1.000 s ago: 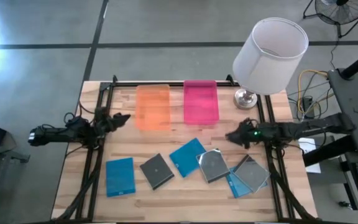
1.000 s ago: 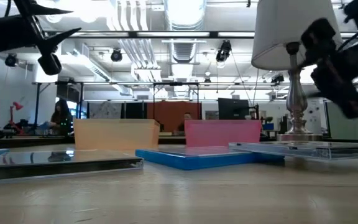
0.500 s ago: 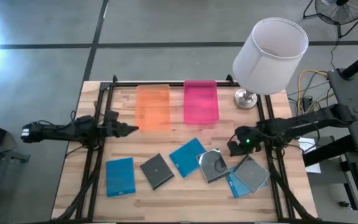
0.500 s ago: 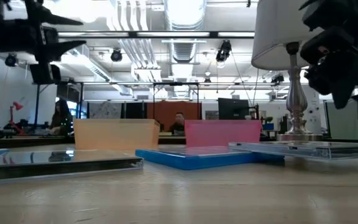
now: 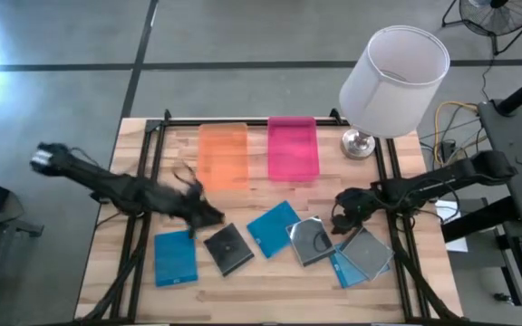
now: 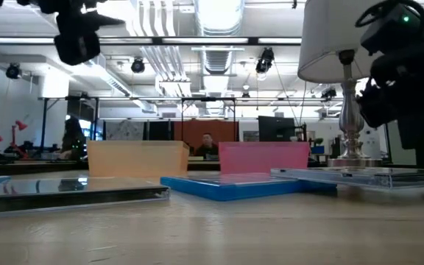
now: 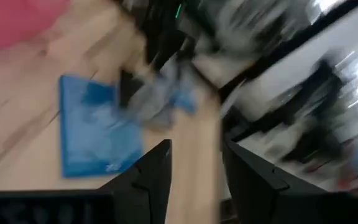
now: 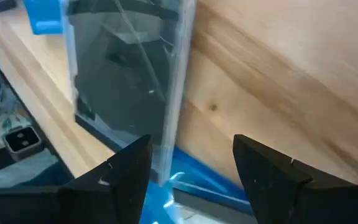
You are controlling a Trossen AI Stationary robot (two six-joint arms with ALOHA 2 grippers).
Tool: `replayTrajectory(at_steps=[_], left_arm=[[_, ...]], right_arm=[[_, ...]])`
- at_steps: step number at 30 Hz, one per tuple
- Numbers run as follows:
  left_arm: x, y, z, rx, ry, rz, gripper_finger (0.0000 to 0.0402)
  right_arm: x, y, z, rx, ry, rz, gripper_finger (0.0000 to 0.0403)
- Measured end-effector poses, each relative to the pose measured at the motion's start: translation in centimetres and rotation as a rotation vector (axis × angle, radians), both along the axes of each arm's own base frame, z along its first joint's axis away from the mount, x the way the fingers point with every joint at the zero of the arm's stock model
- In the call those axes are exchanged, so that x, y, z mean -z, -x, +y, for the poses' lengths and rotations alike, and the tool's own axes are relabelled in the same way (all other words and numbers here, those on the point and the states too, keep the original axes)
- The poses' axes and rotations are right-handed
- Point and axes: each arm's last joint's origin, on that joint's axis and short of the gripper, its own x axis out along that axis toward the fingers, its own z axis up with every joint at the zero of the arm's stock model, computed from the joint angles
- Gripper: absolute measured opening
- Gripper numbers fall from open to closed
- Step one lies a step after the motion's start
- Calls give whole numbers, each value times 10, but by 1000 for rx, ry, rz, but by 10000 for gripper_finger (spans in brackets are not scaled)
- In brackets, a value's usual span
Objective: Pick & place jewel cases by type
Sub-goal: Put the center black CD case into the pink bin
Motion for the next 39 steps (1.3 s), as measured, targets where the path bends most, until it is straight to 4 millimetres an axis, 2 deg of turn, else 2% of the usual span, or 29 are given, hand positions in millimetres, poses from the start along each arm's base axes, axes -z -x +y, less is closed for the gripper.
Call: replayTrajectory(at_steps=[3,6,9,14,17,21,25,32,35,39], left_arm=[[10,-24,-30,14,-141,143,123],[10,-54,-51,1,-206,202,123],[21,-83,-65,6,-269,292,123],[22,-124,-81,46,-330,301,123],[35,-144,-83,98,-383,354,123],[39,-172,-84,191,-412,345,123],[53,-196,-88,285,-455,383,123],[78,-223,-96,371,-492,465,123],[86,-232,-91,360,-489,480,123],[90,-242,-74,314,-480,487,123]], right_arm=[[10,9,-1,-3,1,-10,219],[16,13,-2,-20,13,-28,219],[16,12,-2,-62,45,-45,219],[9,3,-1,-133,104,-88,219],[13,0,0,-155,104,-71,219],[20,-7,2,-156,34,-129,219],[28,-12,3,-120,-19,-160,219],[38,-22,5,-122,-36,-139,219],[37,-29,6,-117,-39,-131,219],[37,-34,6,-113,-39,-129,219]])
